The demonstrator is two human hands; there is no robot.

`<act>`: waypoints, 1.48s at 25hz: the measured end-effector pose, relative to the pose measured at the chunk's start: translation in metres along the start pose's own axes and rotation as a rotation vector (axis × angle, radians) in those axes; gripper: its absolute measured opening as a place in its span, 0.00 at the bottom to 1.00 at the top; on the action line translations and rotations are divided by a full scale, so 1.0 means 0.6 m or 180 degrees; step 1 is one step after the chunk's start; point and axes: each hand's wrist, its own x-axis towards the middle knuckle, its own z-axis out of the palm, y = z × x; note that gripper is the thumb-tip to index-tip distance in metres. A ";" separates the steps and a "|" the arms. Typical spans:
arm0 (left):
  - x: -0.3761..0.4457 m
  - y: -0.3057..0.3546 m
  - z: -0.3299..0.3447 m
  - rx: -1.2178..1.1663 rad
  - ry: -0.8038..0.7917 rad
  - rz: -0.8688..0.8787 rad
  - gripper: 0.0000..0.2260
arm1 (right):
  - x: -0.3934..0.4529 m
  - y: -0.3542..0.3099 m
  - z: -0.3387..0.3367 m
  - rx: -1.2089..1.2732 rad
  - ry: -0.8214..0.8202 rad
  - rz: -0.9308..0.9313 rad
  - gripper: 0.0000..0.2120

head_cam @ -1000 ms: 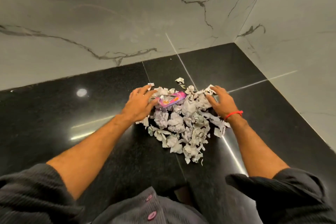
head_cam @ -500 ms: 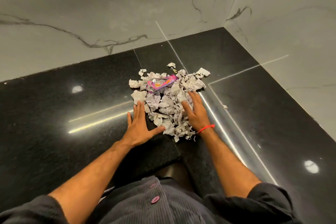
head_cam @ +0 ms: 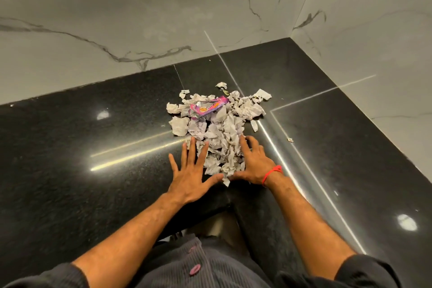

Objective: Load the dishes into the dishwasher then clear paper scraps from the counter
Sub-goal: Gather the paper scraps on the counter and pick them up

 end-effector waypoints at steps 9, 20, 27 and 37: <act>-0.053 -0.146 -0.044 0.0252 0.0502 -0.0728 0.30 | 0.076 -0.208 0.068 0.1198 0.0070 -0.0525 0.38; -0.131 -0.161 -0.063 -0.0260 0.0974 0.1099 0.21 | -0.029 -0.062 0.044 0.0727 0.1553 0.1201 0.27; -0.100 -0.181 -0.040 0.0816 0.0407 0.1478 0.19 | -0.035 -0.227 0.132 0.1621 0.1196 0.0924 0.15; -0.128 -0.222 -0.037 0.0566 0.0748 0.1393 0.19 | -0.066 -0.238 0.139 0.1789 0.1927 0.1083 0.15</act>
